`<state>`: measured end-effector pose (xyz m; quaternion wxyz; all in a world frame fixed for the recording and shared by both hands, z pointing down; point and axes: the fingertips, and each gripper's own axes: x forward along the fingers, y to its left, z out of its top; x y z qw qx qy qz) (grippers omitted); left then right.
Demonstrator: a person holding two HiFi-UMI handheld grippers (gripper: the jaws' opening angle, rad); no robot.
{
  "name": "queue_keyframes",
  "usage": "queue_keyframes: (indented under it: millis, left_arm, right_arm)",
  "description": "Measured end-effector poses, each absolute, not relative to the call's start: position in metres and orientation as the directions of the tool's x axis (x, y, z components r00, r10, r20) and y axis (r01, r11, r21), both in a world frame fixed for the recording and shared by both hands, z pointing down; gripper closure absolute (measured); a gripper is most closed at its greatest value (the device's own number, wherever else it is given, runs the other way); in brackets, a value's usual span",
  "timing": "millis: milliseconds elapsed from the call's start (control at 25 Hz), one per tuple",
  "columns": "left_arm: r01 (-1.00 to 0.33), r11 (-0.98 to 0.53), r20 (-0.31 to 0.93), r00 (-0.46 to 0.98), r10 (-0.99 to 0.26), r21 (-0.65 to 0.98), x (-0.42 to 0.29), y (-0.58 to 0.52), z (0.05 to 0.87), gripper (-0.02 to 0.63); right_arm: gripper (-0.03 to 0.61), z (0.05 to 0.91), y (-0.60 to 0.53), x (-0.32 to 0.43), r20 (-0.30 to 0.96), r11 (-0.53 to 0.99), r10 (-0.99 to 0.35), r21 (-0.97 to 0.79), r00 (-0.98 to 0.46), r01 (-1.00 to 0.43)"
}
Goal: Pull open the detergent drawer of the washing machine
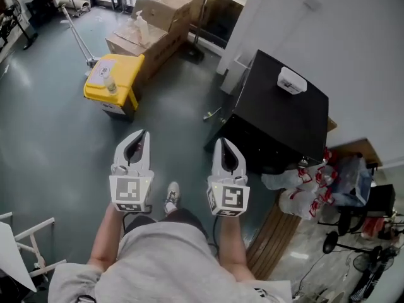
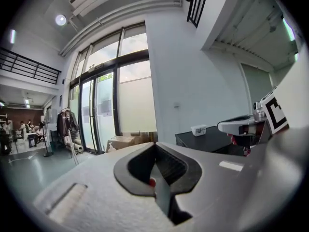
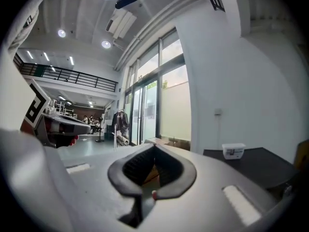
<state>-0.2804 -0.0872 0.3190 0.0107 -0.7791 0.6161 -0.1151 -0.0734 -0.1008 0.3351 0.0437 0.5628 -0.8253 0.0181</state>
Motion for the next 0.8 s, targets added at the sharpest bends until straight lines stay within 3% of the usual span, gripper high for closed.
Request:
queue_keyframes:
  millis: [400, 800]
  left_arm:
    - [-0.87, -0.477, 0.195, 0.449, -0.872, -0.129, -0.191, -0.171, 0.335, 0.603]
    - [-0.684, -0.719, 0.219, 0.688, -0.692, -0.124, -0.094, -0.202, 0.353, 0.603]
  right_arm:
    - [0.575, 0.353, -0.135, 0.011, 0.129, 0.131, -0.983, -0.002, -0.131, -0.991]
    - [0.575, 0.371, -0.119, 0.078, 0.165, -0.138, -0.978, -0.04, 0.129, -0.99]
